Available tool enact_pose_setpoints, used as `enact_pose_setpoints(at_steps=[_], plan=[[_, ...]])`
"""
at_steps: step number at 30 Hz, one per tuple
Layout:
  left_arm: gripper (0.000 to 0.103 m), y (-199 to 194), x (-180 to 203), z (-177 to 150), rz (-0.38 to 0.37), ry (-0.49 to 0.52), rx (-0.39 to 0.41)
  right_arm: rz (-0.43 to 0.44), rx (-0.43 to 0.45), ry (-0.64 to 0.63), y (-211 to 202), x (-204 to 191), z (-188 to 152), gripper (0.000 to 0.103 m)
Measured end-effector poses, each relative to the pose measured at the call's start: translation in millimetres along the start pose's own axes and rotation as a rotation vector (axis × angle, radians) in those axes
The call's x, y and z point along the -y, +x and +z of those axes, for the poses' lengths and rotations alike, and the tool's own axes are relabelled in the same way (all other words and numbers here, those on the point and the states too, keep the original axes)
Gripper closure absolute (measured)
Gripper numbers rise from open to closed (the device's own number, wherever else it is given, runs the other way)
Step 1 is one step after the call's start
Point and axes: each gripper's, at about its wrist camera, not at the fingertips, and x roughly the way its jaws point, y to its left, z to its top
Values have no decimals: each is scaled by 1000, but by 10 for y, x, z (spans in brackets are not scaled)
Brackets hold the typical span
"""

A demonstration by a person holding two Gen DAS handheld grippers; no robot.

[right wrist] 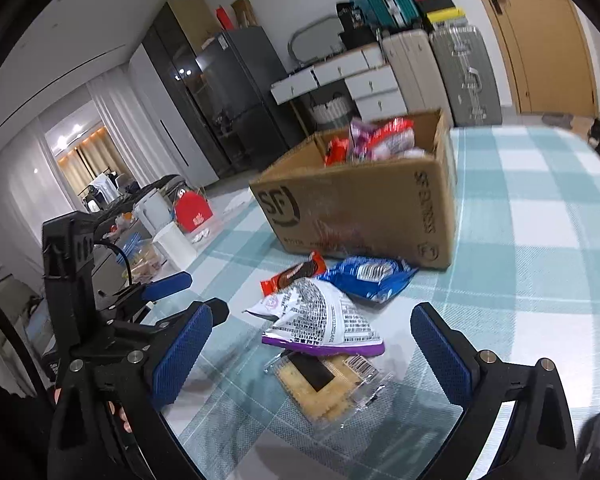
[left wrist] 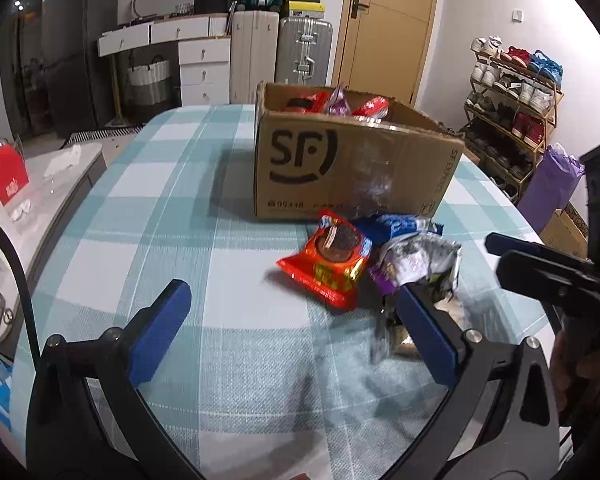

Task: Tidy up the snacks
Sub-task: 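Withdraw both tools from the box toward the remaining snacks, then grasp the white-and-purple snack bag with the right tool while the left tool grasps the cracker pack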

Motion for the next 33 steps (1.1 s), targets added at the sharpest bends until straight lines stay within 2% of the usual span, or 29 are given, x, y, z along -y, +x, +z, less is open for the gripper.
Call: enact_pose_setpoints(at_steps=[15, 17, 19, 26, 33], plan=[[0, 234, -141, -186, -20, -36, -70, 17, -110, 21, 637, 18, 19, 2], [0, 233, -161, -206, -18, -43, -76, 21, -124, 31, 711, 29, 24, 6], [0, 238, -179, -225, -18, -50, -79, 37, -139, 43, 768, 41, 10, 19], [0, 251, -178, -268, -15, -61, -92, 30, -149, 13, 818, -18, -5, 33], [0, 160, -148, -297, -11, -58, -89, 43, -133, 28, 788, -25, -18, 36]])
